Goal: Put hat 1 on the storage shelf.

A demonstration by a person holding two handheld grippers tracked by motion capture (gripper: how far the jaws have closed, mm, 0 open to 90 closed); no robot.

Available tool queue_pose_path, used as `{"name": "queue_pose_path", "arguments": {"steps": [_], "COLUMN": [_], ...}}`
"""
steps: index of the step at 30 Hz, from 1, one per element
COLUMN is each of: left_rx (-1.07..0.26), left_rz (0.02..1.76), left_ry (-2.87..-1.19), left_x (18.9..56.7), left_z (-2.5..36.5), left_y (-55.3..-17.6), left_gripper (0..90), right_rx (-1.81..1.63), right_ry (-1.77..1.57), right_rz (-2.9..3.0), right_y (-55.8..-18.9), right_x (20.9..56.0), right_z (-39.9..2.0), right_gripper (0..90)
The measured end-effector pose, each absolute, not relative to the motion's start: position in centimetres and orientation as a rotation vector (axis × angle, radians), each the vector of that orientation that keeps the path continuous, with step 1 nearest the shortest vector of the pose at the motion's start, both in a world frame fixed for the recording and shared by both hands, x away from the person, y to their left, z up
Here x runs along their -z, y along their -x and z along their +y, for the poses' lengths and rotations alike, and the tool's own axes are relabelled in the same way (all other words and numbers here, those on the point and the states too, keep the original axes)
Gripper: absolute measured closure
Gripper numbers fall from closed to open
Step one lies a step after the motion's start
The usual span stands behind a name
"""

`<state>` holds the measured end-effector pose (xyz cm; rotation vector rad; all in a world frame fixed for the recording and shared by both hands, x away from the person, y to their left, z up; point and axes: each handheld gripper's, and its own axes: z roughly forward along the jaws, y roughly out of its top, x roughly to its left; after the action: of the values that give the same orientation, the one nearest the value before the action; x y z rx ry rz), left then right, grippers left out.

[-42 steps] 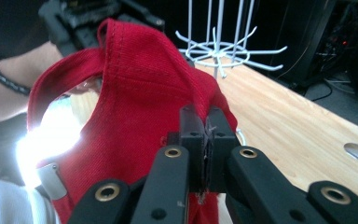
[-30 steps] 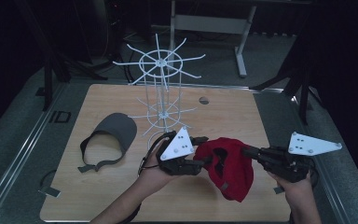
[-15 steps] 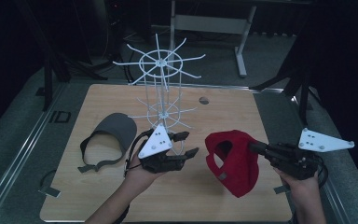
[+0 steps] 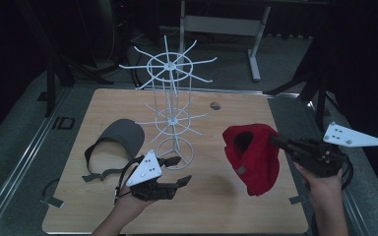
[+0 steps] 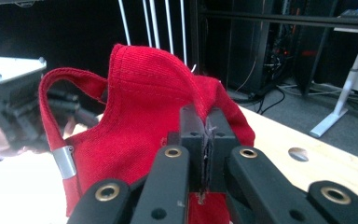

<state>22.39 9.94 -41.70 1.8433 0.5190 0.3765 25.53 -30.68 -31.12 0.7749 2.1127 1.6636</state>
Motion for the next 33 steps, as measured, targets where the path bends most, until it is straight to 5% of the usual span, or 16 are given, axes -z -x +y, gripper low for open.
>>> {"name": "queue_pose_path", "arguments": {"steps": [33], "left_rx": [-0.321], "left_rz": [0.766], "left_ry": [-1.873], "left_x": [52.9], "left_z": [15.6], "left_y": [-22.2], "left_gripper": [39.3], "right_rx": [-1.72], "right_ry": [-0.776], "right_rz": [1.959], "right_y": [-28.7], "right_x": [24.6], "right_z": [-28.6], "right_gripper": [88.3]}}
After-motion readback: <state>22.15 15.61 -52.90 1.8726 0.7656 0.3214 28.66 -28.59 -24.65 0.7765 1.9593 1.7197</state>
